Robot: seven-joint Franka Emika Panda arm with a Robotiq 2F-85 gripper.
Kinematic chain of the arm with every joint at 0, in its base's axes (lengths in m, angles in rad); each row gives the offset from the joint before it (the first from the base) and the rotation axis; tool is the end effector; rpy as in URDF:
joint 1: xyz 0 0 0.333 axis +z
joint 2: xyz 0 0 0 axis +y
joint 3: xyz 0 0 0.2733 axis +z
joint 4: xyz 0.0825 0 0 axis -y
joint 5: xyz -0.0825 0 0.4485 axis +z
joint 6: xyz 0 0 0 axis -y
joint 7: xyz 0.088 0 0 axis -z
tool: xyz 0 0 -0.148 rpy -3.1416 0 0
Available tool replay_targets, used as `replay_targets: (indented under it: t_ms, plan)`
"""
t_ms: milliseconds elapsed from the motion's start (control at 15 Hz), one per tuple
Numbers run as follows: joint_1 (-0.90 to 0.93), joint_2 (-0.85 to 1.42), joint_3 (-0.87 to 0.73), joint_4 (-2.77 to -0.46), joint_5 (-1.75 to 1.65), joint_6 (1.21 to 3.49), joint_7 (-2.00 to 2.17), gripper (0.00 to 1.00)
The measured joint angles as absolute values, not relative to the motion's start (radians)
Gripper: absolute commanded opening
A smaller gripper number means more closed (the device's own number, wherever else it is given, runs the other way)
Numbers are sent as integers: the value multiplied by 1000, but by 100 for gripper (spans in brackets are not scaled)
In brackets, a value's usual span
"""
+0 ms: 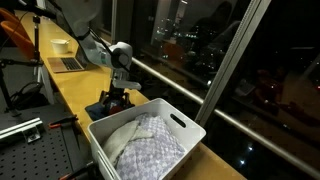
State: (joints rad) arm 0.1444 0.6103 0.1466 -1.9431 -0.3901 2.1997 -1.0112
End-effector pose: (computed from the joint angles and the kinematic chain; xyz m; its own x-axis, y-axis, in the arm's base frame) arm 0.5585 0.1521 0.0177 -0.0388 0.9539 -0.2978 0.9746 -0.0297 -0.2221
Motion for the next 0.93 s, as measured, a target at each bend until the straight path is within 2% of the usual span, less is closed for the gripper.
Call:
replay_targets:
  t_ms: [733, 800, 867, 933]
  plan:
    - [114, 716, 152, -1905, -357, 2265, -1013, 100]
    - [107, 716, 155, -1905, -352, 2265, -1014, 75]
    - [101, 717, 156, -1905, -348, 2266, -1015, 74]
    - [95, 716, 157, -1904, -347, 2267, -1015, 65]
